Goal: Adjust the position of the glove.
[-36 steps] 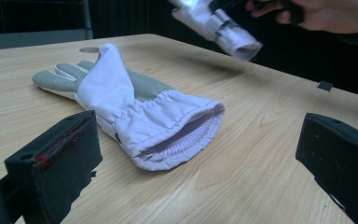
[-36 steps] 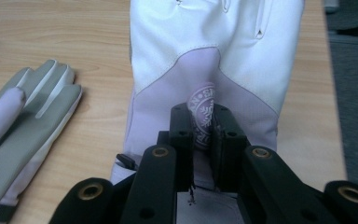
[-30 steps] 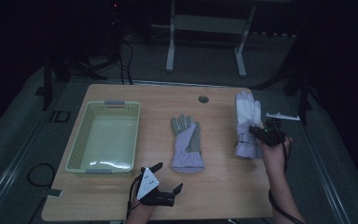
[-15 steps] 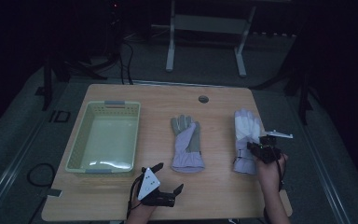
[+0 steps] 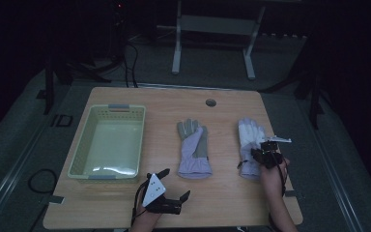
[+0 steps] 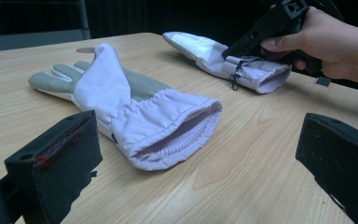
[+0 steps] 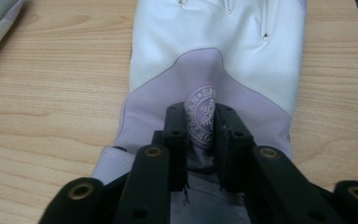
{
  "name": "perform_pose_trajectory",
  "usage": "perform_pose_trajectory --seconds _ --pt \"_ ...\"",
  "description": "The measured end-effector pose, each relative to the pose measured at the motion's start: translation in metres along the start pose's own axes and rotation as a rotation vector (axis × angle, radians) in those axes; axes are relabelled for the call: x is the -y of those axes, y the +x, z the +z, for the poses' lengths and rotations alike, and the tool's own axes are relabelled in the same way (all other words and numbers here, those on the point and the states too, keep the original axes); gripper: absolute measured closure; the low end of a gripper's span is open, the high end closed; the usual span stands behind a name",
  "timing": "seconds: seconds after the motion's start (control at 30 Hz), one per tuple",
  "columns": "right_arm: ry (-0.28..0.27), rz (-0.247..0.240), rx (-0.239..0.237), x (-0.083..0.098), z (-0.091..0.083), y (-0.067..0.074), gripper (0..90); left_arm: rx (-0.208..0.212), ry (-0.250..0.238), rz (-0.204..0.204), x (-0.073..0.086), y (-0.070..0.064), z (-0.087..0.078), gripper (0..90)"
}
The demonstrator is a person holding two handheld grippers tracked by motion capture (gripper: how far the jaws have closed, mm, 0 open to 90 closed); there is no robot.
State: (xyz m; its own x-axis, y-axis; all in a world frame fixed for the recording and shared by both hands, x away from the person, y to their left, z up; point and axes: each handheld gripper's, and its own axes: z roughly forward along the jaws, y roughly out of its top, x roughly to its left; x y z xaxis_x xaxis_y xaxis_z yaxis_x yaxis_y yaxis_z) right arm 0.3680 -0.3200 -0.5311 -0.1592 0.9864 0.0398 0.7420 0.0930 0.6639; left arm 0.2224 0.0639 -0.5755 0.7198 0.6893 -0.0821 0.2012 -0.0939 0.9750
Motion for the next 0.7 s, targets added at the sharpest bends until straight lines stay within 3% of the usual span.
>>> perform_pose_trajectory --seconds 0.17,0.2,0.33,0.5,0.7 --pt "-0.030 -0.022 -0.025 -0.007 -0.011 -0.006 64.4 0.000 0.000 0.002 0.000 -0.001 0.000 0.1" --pt "-0.073 -0.040 -0.027 -0.015 -0.023 -0.016 61.2 0.000 0.002 0.002 0.000 -0.001 0.000 0.1" --pt "-0.067 -0.104 -0.073 -0.024 -0.030 -0.029 55.5 0.001 0.004 0.005 0.000 -0.001 0.000 0.1" --pt "-0.062 -0.171 -0.177 -0.022 -0.026 -0.030 51.0 0.002 0.010 0.008 0.000 -0.001 0.001 0.1" --pt "-0.021 -0.214 -0.210 -0.016 -0.006 -0.028 47.9 0.004 0.007 0.003 0.000 0.000 0.001 0.1"
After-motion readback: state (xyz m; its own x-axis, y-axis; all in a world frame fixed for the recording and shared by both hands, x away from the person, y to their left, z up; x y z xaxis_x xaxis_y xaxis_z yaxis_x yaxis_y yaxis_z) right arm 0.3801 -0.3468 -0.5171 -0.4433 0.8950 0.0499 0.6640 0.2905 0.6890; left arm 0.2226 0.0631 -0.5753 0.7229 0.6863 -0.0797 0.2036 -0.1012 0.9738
